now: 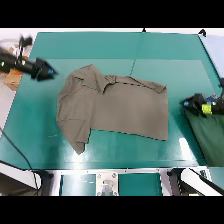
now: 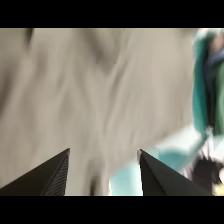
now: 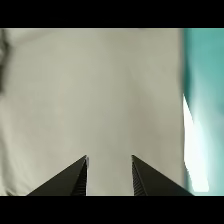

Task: Fold the shirts.

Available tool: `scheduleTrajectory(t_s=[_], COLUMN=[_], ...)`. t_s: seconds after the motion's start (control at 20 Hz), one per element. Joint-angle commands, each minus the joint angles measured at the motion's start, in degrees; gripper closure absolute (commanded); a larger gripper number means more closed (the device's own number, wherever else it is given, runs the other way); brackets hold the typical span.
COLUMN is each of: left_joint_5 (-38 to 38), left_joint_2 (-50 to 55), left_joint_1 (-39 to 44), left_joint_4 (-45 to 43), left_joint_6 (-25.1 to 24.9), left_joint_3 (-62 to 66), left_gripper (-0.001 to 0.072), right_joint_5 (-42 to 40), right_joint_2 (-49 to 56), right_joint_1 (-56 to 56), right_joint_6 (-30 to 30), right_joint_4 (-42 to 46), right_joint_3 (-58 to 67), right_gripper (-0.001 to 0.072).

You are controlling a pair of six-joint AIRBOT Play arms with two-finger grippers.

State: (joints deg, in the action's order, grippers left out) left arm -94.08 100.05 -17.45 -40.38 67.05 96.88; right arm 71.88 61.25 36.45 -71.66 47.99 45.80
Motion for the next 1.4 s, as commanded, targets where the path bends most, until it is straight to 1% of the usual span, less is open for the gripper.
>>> scheduleTrajectory(t_s=[0.0,0.05,0.1,0.15,0.25,0.35,0.45,0.55,0.75,0.8,0.85,0.9,0.95,1.0,1.05,1.15,1.35], left_joint_5=[-3.5,-0.8,2.6,5.8,9.9,14.3,18.3,20.6,21.2,20.9,20.6,20.1,19.4,19.4,19.6,19.6,19.1], left_joint_2=[-5.7,-7.4,-8.5,-9.0,-8.9,-8.8,-8.8,-8.2,-6.2,-6.2,-6.2,-6.2,-6.2,-6.2,-6.2,-6.2,-6.2], left_joint_1=[-5.7,-7.6,-9.6,-11.5,-12.2,-11.1,-8.7,-5.7,-0.5,-0.3,-0.3,-0.3,-0.3,-0.3,-0.3,-0.3,-0.3], left_joint_4=[-11.7,-15.5,-17.5,-17.3,-16.4,-14.5,-13.0,-12.6,-9.7,-8.9,-9.0,-9.6,-10.3,-10.6,-10.7,-10.7,-10.6], left_joint_6=[-0.7,-1.5,-1.5,-1.5,-2.0,-4.6,-5.6,-5.6,-5.7,-6.1,-6.1,-6.6,-8.0,-8.7,-9.1,-9.5,-10.2], left_joint_3=[-18.7,-23.8,-27.6,-30.7,-34.9,-38.1,-39.9,-40.4,-40.3,-40.3,-40.3,-40.3,-40.3,-40.3,-40.3,-40.3,-40.3], left_gripper=[0.0217,0.0217,0.0217,0.0217,0.0217,0.0217,0.0217,0.0217,0.0218,0.0219,0.0221,0.0401,0.0613,0.0636,0.0683,0.0684,0.0683], right_joint_5=[1.5,0.5,-0.3,-0.3,-0.3,-0.3,-0.3,-0.3,-0.4,-0.4,-0.5,-0.8,-0.9,-0.8,-0.3,0.4,0.4], right_joint_2=[-9.9,-11.3,-11.9,-11.8,-11.1,-10.3,-10.3,-10.3,-10.3,-10.3,-10.3,-9.7,-8.6,-6.8,-4.3,0.5,5.7], right_joint_1=[5.0,5.2,5.2,5.2,5.2,5.1,5.1,5.1,5.1,5.1,5.1,5.1,5.1,5.1,5.1,5.1,3.8], right_joint_6=[-6.2,-6.5,-7.4,-8.4,-10.1,-10.4,-10.4,-10.2,-10.2,-10.2,-10.3,-10.2,-10.2,-9.1,-8.1,-7.2,-5.8], right_joint_4=[6.9,7.0,7.5,8.3,11.3,11.4,11.1,11.0,11.0,11.0,11.2,11.2,11.2,11.1,11.0,11.0,9.2], right_joint_3=[-9.0,-10.5,-11.7,-12.5,-13.6,-14.1,-14.1,-14.1,-14.1,-14.1,-14.1,-14.1,-14.2,-14.3,-14.3,-14.4,-16.2], right_gripper=[0.0376,0.0376,0.0376,0.0376,0.0376,0.0376,0.0377,0.0377,0.0375,0.0343,0.0293,0.0288,0.0288,0.0288,0.0288,0.0288,0.0289])
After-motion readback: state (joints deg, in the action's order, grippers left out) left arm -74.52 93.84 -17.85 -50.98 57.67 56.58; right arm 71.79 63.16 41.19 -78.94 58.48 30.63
